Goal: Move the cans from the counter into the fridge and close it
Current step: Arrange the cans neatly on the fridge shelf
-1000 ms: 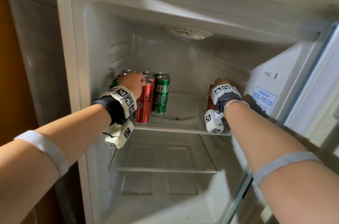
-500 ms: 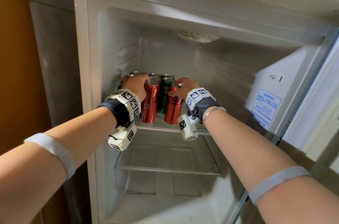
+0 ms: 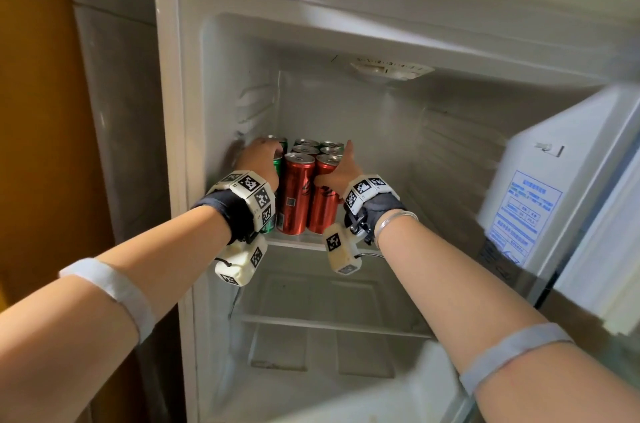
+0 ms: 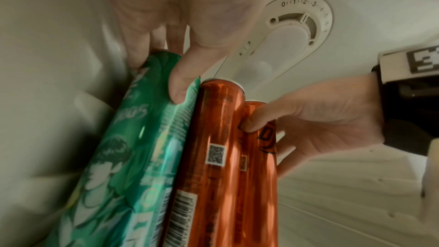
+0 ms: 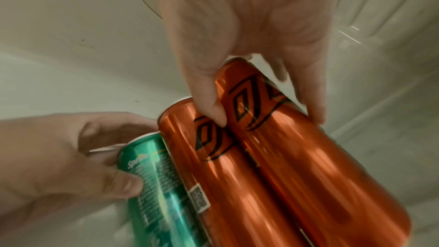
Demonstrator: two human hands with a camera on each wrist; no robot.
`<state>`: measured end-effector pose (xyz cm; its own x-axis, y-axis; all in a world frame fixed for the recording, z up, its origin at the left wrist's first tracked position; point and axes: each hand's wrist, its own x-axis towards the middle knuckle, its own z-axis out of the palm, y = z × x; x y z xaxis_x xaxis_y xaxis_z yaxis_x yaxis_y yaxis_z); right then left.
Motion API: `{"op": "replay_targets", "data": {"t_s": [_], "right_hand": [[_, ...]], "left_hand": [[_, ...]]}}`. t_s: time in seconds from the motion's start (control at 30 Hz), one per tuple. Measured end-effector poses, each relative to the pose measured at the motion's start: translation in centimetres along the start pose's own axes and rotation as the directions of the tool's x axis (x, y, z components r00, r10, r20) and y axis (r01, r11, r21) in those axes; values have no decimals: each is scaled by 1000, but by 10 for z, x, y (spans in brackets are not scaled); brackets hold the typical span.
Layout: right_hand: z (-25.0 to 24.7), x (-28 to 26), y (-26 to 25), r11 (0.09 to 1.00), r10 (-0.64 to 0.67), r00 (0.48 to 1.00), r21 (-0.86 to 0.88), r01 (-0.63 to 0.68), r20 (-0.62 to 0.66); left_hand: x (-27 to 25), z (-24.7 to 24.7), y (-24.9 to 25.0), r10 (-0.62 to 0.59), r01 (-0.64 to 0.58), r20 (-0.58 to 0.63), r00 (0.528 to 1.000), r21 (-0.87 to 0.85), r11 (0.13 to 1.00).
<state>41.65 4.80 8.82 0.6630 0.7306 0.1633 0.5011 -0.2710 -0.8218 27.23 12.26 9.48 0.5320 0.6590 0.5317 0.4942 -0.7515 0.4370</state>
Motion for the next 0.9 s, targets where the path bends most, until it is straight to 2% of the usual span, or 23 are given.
{"op": "replay_targets", "data": {"t_s": [0.1,0.3,0.4,0.53,0.73,0.9], "right_hand": [[3,6,0,1000,10,998,18,-11,56],[-1,8,2,997,-39,999,63,37,38],[5,11,6,998,-23,998,61,19,51],[11,16,12,999,-18,994,40,13,111],[8,22,15,998,-5,994,-62,12,113],[10,23,18,998,-38,993,-48,44,116]], "left_hand": [[-1,-3,-1,-17,17,1,1000,-19,1000],[-1,-4,-1,-29,29,21,999,-4,1000],[-1,-1,-1,-36,36,53,998,14,999],[1,-3,0,-42,41,61,997,20,999],[0,-5,2,-55,53,59,997,33,998],[-4,-5,0,-54,49,79,995,60,997]]}}
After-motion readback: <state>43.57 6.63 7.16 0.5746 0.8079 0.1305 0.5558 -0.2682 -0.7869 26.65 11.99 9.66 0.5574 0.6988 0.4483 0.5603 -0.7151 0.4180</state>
